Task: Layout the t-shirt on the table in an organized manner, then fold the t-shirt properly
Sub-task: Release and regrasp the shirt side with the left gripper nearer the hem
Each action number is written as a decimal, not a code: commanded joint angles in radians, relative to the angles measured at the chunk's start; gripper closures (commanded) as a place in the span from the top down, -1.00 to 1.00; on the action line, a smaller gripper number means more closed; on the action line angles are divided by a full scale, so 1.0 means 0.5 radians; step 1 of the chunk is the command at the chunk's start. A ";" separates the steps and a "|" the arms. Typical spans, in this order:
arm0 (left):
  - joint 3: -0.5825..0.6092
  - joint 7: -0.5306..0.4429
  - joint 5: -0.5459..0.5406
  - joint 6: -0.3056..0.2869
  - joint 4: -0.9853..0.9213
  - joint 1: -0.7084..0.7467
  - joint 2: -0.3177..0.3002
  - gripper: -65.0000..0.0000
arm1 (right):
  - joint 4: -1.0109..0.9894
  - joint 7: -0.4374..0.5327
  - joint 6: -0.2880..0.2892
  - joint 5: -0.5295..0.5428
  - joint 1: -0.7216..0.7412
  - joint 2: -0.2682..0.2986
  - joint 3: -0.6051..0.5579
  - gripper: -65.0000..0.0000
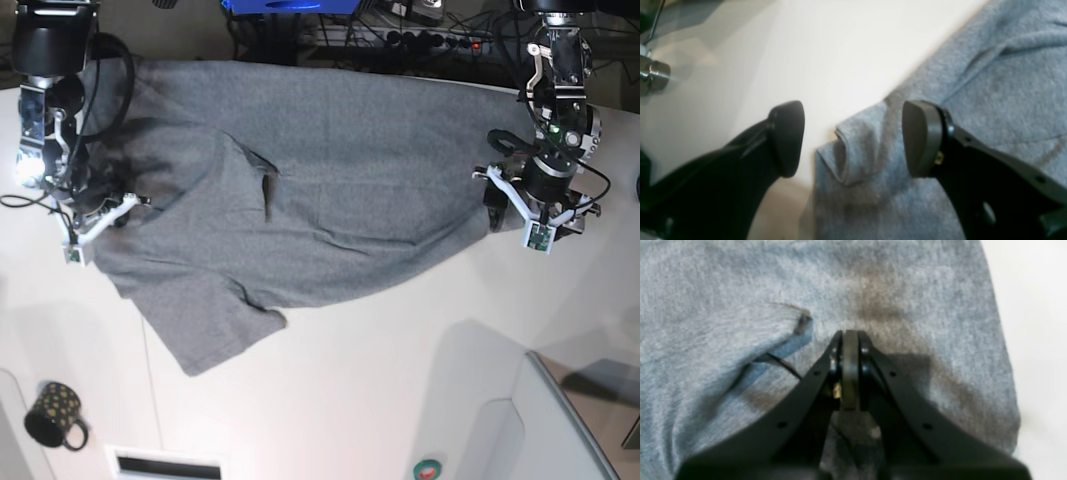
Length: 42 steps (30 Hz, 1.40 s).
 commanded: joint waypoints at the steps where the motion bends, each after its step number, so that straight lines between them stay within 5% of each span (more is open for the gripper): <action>1: -0.014 -0.031 -0.001 0.016 0.030 -0.048 -0.027 0.36 | 0.031 0.034 0.012 0.022 0.031 0.026 0.008 -1.00; 3: -0.014 0.021 -0.035 0.010 -0.037 -0.109 -0.021 0.37 | 0.031 0.034 0.012 0.022 0.031 0.029 0.008 -1.00; 7: -0.125 0.349 -0.529 0.010 -0.206 -0.278 -0.073 0.37 | 0.031 0.034 0.012 0.022 0.031 0.035 0.008 -1.00; 12: -0.241 0.441 -0.881 0.010 -0.347 -0.324 -0.137 0.35 | 0.031 0.034 0.012 0.022 0.031 0.038 0.008 -1.00; 39: -0.048 0.438 -0.897 0.010 -0.906 -0.634 -0.134 0.33 | 0.031 0.034 0.012 0.022 0.031 0.035 0.005 -1.00; 42: -0.048 0.438 -0.897 0.010 -0.906 -0.634 -0.134 0.11 | 0.031 0.034 0.012 0.022 0.031 0.038 0.005 -1.00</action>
